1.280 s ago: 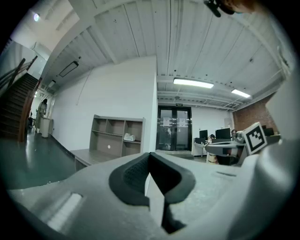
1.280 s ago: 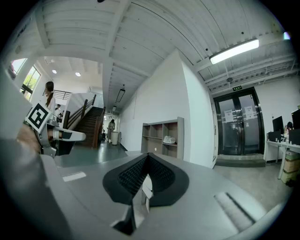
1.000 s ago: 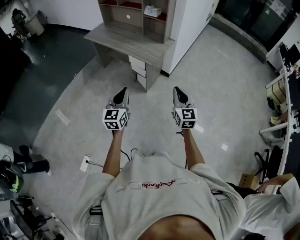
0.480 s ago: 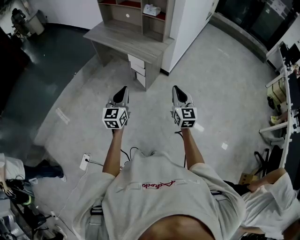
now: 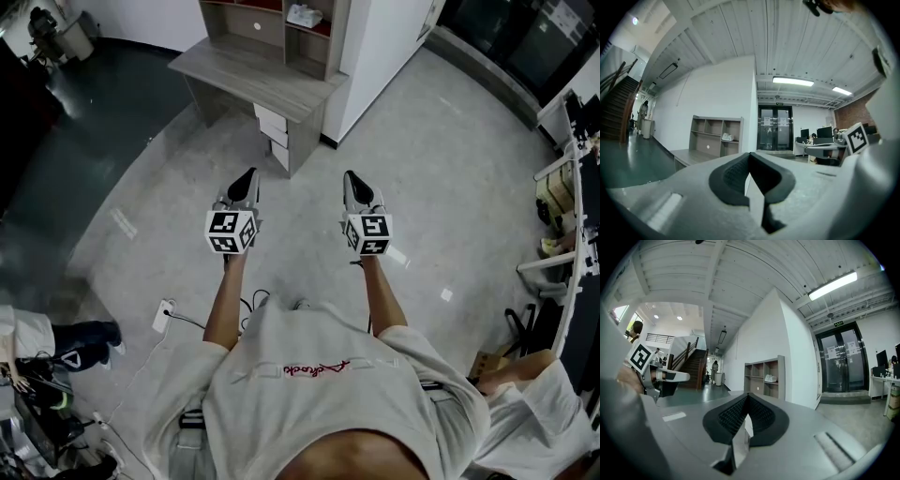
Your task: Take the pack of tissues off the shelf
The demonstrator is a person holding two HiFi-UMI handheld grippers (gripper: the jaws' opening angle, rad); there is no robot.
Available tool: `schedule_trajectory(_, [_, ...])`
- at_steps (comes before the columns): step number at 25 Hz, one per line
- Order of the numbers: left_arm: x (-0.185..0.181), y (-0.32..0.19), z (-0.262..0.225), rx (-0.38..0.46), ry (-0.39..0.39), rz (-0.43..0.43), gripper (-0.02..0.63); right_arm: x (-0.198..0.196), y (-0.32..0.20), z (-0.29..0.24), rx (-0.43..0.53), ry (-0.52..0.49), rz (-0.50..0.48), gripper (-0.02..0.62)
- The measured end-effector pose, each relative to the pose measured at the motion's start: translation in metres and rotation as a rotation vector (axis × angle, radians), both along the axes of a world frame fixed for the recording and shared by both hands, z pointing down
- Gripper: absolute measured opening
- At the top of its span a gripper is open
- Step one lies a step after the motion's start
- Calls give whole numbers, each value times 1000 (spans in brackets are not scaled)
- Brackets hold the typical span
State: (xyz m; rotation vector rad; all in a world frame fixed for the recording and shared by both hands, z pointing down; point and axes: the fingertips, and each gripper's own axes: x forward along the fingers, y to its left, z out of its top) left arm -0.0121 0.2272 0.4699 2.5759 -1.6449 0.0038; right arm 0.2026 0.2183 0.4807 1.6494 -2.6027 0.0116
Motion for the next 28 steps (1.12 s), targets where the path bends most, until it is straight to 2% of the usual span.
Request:
schedule_trajectory(9, [8, -13, 9, -7, 6, -14, 2, 8, -13, 11, -14, 10, -15, 6])
schedule_trajectory(15, [5, -41, 13, -7, 11, -9, 2, 0, -40, 12, -15, 22, -23, 6])
schedule_trajectory(28, [-17, -174, 24, -18, 30, 30, 2, -28, -160, 20, -29, 47, -4, 6])
